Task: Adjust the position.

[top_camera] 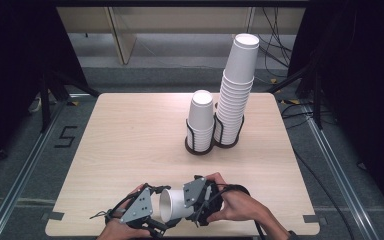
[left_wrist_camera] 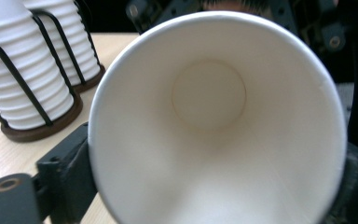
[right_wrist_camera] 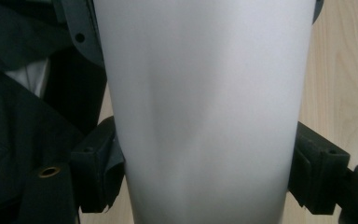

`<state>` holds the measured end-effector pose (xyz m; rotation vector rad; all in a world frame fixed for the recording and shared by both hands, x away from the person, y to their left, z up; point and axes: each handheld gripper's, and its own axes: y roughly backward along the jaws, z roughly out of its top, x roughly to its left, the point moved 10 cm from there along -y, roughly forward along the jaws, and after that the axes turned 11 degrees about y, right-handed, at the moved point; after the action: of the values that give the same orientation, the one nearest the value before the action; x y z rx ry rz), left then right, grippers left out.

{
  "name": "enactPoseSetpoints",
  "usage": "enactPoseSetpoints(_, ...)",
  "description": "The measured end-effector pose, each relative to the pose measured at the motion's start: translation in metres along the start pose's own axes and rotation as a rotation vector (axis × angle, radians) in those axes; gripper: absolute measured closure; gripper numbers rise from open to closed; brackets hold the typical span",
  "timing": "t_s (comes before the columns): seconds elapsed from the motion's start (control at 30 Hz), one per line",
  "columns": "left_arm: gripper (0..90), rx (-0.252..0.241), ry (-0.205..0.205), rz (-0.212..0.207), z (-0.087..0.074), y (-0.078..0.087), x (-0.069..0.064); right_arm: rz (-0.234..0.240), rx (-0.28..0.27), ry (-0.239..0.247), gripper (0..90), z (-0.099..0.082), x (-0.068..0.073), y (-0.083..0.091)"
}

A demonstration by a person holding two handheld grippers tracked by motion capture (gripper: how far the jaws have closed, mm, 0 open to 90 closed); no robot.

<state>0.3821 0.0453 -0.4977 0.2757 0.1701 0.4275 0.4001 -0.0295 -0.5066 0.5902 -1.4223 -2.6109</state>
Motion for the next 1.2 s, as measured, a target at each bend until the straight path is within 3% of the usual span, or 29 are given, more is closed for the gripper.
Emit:
enactPoseSetpoints(0.03, 4.8, -0.013, 0.003, 0.003, 0.001, 0.0, 0.001, 0.015, -0.03, -0.027, 24.1, 0.002, 0.002, 0.0)
enactPoseSetpoints(0.1, 0.9, -0.071, 0.055, 0.013, 0.009, 0.004, 0.005, 0.029, -0.104, -0.046, 24.1, 0.005, -0.001, 0.0)
enactPoseSetpoints(0.17, 0.9, -0.099, 0.079, 0.004, 0.011, 0.005, 0.007, 0.02, -0.158, -0.07, 24.1, 0.006, -0.006, 0.003)
enactPoseSetpoints(0.33, 2.7, -0.149, 0.164, 0.003, 0.015, 0.008, 0.011, 0.024, -0.247, -0.144, 24.1, 0.008, -0.009, 0.012)
enactPoseSetpoints(0.4, 4.3, -0.165, 0.167, 0.0, 0.017, 0.008, 0.01, 0.028, -0.273, -0.16, 24.0, 0.01, -0.01, 0.014)
enactPoseSetpoints(0.57, 7.2, -0.197, 0.193, -0.007, 0.022, 0.009, 0.006, 0.036, -0.291, -0.182, 23.6, 0.014, -0.009, 0.009)
enactPoseSetpoints(0.83, 12.2, -0.208, 0.183, -0.021, 0.024, 0.012, 0.006, 0.059, -0.306, -0.208, 23.6, 0.017, -0.005, 0.0)
enactPoseSetpoints(1.07, 14.6, -0.211, 0.186, -0.011, 0.026, 0.013, 0.007, 0.036, -0.278, -0.238, 18.2, 0.012, -0.008, -0.001)
enactPoseSetpoints(1.2, 14.4, -0.226, 0.192, -0.005, 0.028, 0.015, 0.009, 0.036, -0.27, -0.247, 23.1, 0.007, -0.008, -0.002)
